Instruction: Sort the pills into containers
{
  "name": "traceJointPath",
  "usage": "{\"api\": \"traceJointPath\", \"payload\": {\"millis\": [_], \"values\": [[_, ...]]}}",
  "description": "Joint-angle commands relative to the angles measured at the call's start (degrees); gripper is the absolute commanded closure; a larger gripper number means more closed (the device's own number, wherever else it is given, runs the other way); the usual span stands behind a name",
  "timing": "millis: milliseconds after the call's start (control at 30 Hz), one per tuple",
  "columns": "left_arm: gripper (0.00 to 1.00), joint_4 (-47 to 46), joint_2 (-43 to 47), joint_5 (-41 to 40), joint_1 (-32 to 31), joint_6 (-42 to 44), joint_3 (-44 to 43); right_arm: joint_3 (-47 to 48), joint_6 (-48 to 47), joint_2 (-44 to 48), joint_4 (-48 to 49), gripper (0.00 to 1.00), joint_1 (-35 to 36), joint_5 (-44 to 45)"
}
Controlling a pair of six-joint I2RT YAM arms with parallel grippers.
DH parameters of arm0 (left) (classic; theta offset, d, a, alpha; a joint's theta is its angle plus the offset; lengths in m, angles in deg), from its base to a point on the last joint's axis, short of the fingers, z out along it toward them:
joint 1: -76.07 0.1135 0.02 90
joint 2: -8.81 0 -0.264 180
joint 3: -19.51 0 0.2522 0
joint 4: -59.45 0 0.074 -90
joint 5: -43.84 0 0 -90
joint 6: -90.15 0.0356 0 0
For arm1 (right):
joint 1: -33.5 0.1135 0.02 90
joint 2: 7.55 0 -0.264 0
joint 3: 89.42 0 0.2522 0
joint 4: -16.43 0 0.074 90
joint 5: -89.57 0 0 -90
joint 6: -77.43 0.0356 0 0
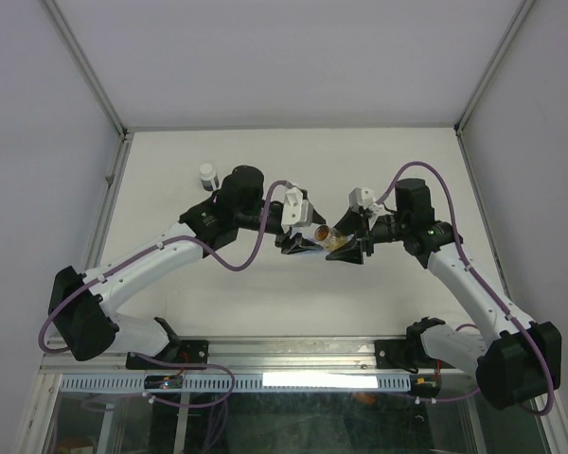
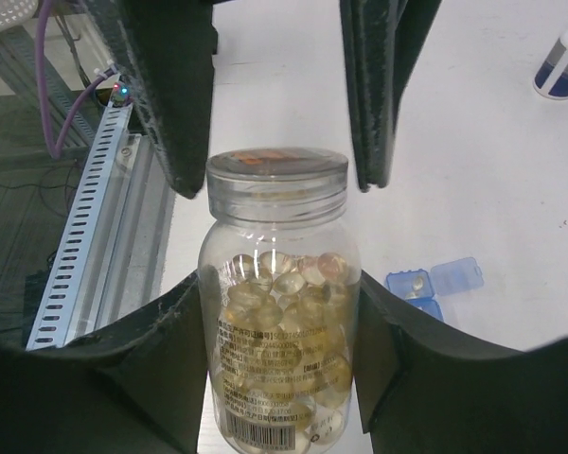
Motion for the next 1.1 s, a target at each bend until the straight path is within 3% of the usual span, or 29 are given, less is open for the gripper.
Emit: {"api": "traceJointPath", "payload": {"millis": [0, 133, 233, 367, 567, 633, 700, 833, 1067], "values": [[0.34, 6.67, -1.96, 10.79, 1.28, 8.47, -5.62, 1.58, 1.00, 0.59, 2.80, 1.00, -1.04, 0.23], [0.16, -2.23, 0.24, 4.53, 1.31, 3.75, -2.88, 1.57, 0.96, 0.37, 2.78, 1.00, -1.06, 0.34], [0.01, -15.14, 4.85, -2.48, 1.32, -4.09, 2.71, 1.59, 0.79, 0.16, 2.72, 1.00, -1.10, 0.49], [0.01, -28.23, 12.53, -11.77, 1.38, -22.47, 10.72, 1.67, 0.69, 0.05, 2.54, 1.00, -1.10, 0.61], [0.01, -36.86, 18.70, -18.88, 1.31, -51.15, 19.50, 1.68, 0.71, -0.07, 2.58, 1.00, -1.18, 0.61], [0.06, -38.20, 19.71, -22.74, 0.98, -56.78, 21.88, 1.68, 0.69, -0.11, 2.59, 1.00, -1.18, 0.61], [0.11, -34.53, 20.23, -29.55, -1.08, -57.42, 21.32, 1.68, 0.66, -0.11, 2.55, 1.00, -1.18, 0.61], [0.12, -22.80, 18.31, -48.82, -11.25, -51.42, 16.93, 1.66, 0.65, -0.02, 2.55, 1.00, -1.25, 0.77], [0.09, -18.81, 12.47, -55.67, -14.65, -53.47, 12.16, 1.65, 0.60, -0.25, 2.60, 1.00, -1.26, 0.80]]}}
